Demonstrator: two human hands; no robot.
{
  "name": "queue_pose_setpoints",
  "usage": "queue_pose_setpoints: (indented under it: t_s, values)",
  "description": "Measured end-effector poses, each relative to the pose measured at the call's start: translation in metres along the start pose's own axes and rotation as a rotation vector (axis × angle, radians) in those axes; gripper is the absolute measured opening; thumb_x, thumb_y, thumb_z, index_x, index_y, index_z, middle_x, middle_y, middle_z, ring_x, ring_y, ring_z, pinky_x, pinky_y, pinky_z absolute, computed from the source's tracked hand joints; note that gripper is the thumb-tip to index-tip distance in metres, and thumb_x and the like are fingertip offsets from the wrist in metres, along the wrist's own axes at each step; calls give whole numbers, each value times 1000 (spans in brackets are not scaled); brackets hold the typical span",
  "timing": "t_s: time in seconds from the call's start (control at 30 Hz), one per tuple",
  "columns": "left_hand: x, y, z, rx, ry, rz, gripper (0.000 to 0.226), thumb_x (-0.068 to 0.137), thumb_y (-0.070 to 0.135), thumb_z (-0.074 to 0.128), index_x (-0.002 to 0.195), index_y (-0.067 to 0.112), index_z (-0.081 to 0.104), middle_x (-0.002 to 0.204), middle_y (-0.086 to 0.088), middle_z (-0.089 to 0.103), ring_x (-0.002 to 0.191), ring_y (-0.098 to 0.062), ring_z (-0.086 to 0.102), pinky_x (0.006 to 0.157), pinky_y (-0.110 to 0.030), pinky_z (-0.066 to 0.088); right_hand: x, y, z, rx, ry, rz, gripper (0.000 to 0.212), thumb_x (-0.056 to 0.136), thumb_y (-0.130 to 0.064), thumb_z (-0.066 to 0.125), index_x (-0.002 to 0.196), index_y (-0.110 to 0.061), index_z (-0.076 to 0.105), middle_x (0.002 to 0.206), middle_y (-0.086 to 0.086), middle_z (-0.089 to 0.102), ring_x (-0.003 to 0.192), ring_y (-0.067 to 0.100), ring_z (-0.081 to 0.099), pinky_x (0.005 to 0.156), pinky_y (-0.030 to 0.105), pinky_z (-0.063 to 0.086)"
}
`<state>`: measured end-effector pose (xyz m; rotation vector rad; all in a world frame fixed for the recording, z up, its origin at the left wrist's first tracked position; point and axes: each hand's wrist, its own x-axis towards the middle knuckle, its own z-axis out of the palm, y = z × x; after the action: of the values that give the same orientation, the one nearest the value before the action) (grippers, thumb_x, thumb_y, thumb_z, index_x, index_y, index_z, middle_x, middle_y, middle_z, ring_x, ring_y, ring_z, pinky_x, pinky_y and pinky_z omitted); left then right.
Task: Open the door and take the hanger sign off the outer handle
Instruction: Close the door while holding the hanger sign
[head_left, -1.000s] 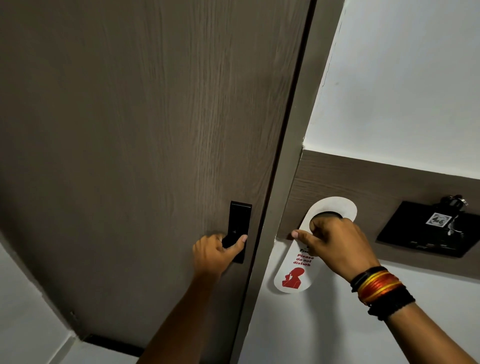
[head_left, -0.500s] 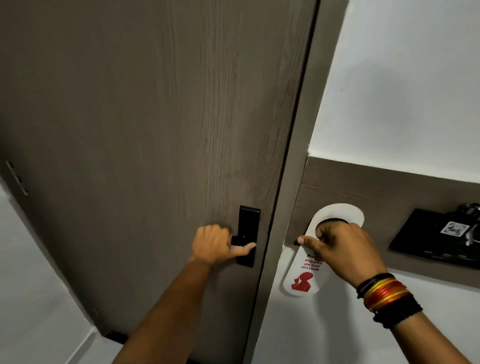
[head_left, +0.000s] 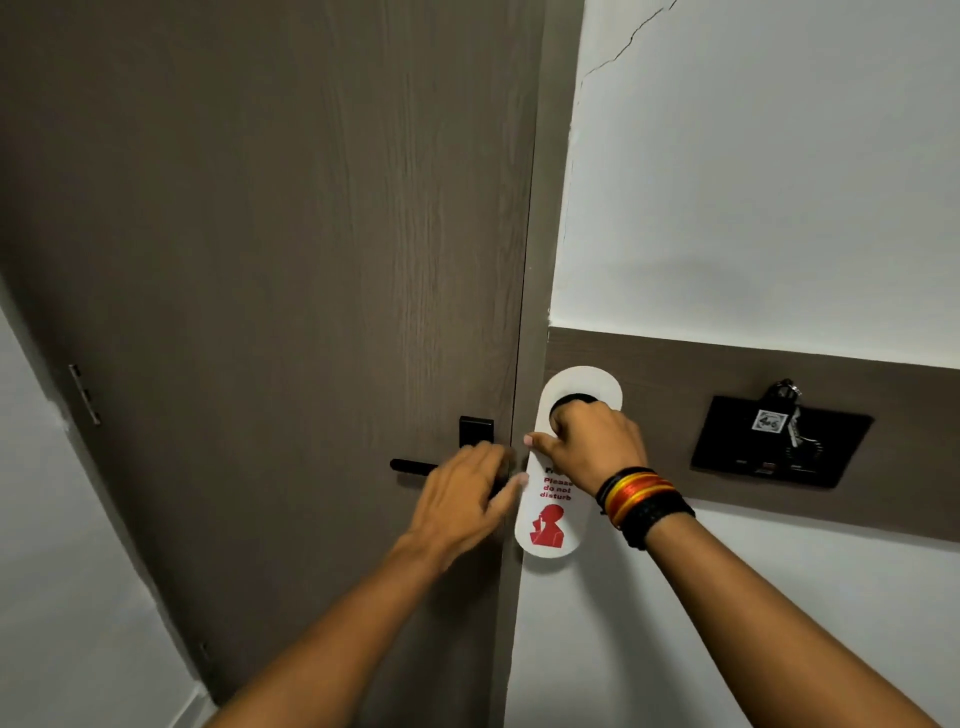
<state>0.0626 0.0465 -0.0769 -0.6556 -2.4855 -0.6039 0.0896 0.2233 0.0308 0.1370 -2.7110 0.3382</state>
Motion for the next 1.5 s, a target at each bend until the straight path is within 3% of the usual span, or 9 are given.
queue_pose_setpoints:
  t_s: [0.2, 0.33, 0.4, 0.7, 0.83, 1.13, 1.27, 1.4, 1.5]
  values:
    - [-13, 30, -24, -546, -43, -212, 25, 105, 47, 51, 114, 29, 65, 103, 3, 79, 86, -10, 78, 78, -40, 68, -16, -20, -16, 108, 51, -34, 50, 90, -54, 68, 59, -20, 50, 57, -4, 53, 60, 23, 58, 59, 30, 44]
    - [-15, 35, -37, -552, -26, -217, 21, 104, 45, 54, 104, 29, 67, 97, 8, 81, 80, -6, 76, 68, -30, 63, -61, 9, -22, 929, 200, 92, 9, 92, -28, 76, 89, -19, 77, 69, 9, 75, 65, 17, 74, 61, 27, 62]
    - [-17, 39, -38, -605, -41, -235, 21, 103, 45, 56, 104, 28, 68, 101, 9, 81, 86, -7, 77, 75, -34, 66, -90, 31, -18, 1083, 259, 213, 3, 93, -23, 74, 94, -23, 77, 77, 5, 79, 64, 18, 73, 54, 24, 60]
    - [-27, 130, 12, -694, -230, -192, 19, 103, 37, 57, 96, 27, 71, 91, 9, 81, 74, -6, 75, 76, -45, 66, -164, 136, -12, 1029, 80, 449, 8, 96, -14, 71, 94, -15, 79, 82, -1, 80, 67, 17, 68, 48, 26, 56]
    - [-39, 197, 54, -647, -368, -182, 18, 103, 35, 57, 98, 30, 74, 91, 9, 80, 78, -11, 75, 80, -47, 65, -209, 215, -22, 1003, 21, 522, 12, 96, -14, 71, 101, -8, 79, 94, 12, 78, 68, 15, 67, 49, 26, 56]
    - [-60, 449, 224, -621, -637, -127, 21, 102, 38, 60, 109, 27, 76, 103, 10, 81, 85, -10, 77, 88, -40, 64, -370, 473, -63, 986, 27, 747, 10, 94, -13, 73, 93, -19, 81, 84, 7, 81, 69, 15, 70, 52, 26, 58]
    - [-75, 558, 294, -624, -761, -119, 22, 102, 38, 60, 107, 24, 76, 106, 5, 82, 88, -15, 77, 90, -41, 63, -444, 571, -82, 962, 51, 918, 9, 96, -10, 70, 94, -5, 78, 85, 17, 78, 72, 23, 68, 56, 30, 58]
    - [-87, 648, 356, -679, -863, -170, 24, 103, 35, 60, 99, 16, 74, 101, -1, 82, 85, -20, 77, 88, -45, 63, -505, 650, -92, 954, 131, 1104, 12, 93, -11, 74, 83, -10, 79, 68, 4, 77, 63, 21, 67, 55, 25, 59]
    - [-94, 693, 396, -776, -907, -290, 21, 102, 29, 63, 100, 12, 75, 102, -6, 82, 85, -24, 78, 85, -46, 65, -538, 691, -92, 931, 161, 1216, 9, 94, -16, 74, 90, -9, 79, 81, 11, 82, 71, 26, 76, 62, 32, 65]
